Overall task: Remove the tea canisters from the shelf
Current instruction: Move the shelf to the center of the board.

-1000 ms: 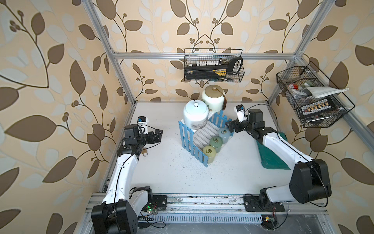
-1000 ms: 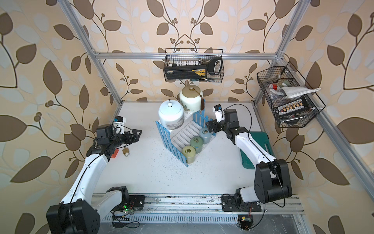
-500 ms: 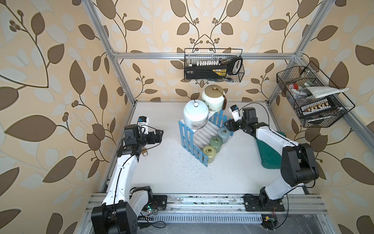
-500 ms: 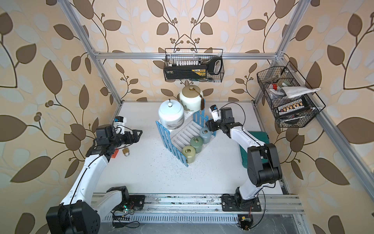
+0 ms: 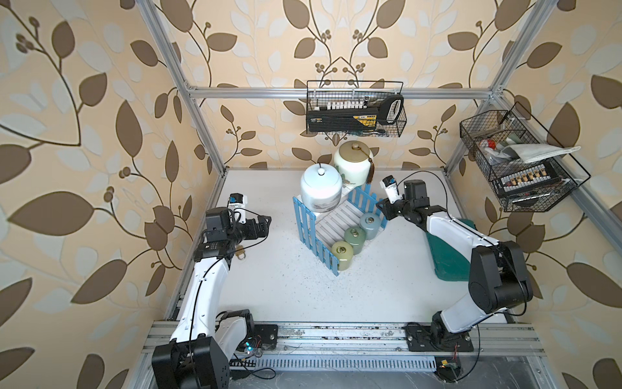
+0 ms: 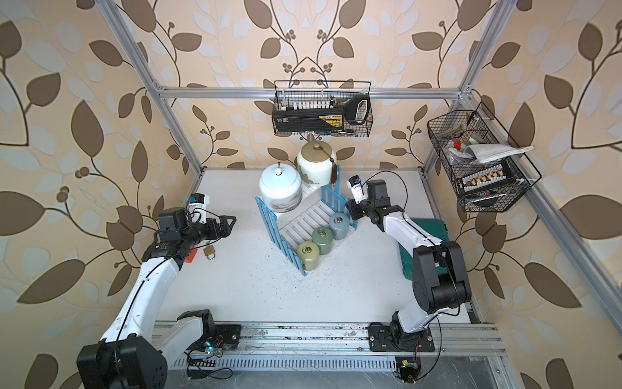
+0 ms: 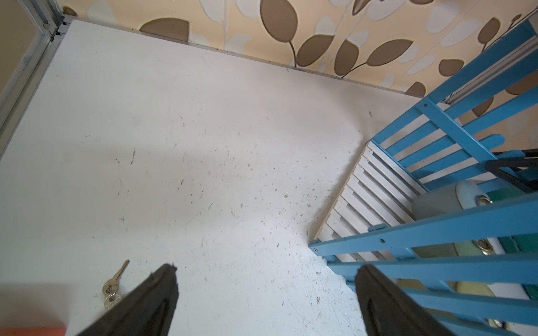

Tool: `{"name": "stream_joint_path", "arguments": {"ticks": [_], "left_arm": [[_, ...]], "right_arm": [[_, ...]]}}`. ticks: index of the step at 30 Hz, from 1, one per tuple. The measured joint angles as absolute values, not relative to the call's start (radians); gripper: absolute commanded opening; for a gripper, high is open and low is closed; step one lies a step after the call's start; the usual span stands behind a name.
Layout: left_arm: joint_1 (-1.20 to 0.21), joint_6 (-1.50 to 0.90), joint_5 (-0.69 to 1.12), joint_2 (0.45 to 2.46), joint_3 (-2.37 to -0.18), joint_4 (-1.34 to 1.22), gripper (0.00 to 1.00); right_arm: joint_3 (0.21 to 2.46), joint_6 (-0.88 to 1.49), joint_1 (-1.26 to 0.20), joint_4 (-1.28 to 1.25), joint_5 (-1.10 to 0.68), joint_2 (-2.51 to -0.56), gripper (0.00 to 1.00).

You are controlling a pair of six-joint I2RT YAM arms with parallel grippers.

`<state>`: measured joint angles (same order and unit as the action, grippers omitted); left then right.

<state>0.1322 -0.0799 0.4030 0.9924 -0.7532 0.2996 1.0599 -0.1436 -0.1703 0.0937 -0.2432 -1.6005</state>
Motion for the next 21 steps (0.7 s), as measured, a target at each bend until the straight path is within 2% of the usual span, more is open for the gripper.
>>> {"name": "stream_joint_path", "arguments": {"ticks": [5, 21], "left_arm": [[0.132, -0.08, 0.403, 0.979, -0.754, 0.3, 0.99], [0.131, -0.08, 0.405, 0.979, -0.756, 0.324, 0.99]], "right_arm": [[1.019, -0.131, -0.174, 0.098, -0.228, -1.558, 0.0], [0.94, 0.108, -0.22, 0.136, -0.097, -1.451, 0.0]]}}
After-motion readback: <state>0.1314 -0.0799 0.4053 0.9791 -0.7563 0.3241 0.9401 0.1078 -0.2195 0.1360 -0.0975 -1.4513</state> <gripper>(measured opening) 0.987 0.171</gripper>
